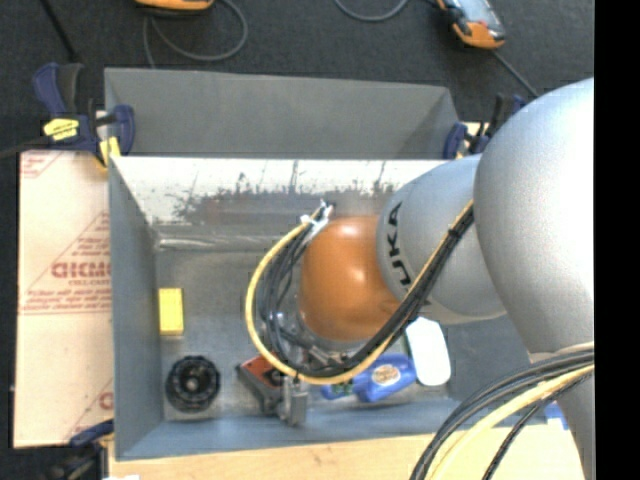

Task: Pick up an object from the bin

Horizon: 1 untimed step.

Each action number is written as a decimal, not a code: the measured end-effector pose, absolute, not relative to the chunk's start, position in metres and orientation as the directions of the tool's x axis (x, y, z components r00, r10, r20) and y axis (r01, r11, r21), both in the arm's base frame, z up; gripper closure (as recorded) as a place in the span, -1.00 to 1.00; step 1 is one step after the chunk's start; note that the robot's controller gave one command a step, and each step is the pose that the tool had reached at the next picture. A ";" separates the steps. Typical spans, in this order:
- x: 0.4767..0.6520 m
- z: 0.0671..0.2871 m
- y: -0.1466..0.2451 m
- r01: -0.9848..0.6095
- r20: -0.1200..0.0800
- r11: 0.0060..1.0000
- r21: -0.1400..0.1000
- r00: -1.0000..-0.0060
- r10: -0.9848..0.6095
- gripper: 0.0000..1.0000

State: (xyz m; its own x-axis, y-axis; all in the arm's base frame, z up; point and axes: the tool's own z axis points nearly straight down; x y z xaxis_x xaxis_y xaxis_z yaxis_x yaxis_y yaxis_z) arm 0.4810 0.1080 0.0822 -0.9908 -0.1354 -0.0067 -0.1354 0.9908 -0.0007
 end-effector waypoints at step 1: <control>0.492 0.070 0.125 -0.017 -0.001 1.000 0.002 -1.000 -0.017 1.00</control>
Offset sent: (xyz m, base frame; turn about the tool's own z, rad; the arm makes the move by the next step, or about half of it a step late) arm 0.0000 0.0000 0.0000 0.0000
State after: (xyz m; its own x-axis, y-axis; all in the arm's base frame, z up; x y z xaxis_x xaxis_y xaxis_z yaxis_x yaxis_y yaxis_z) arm 0.4922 0.1252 0.0698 -0.9999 -0.0171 -0.0010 -0.0171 0.9999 0.0016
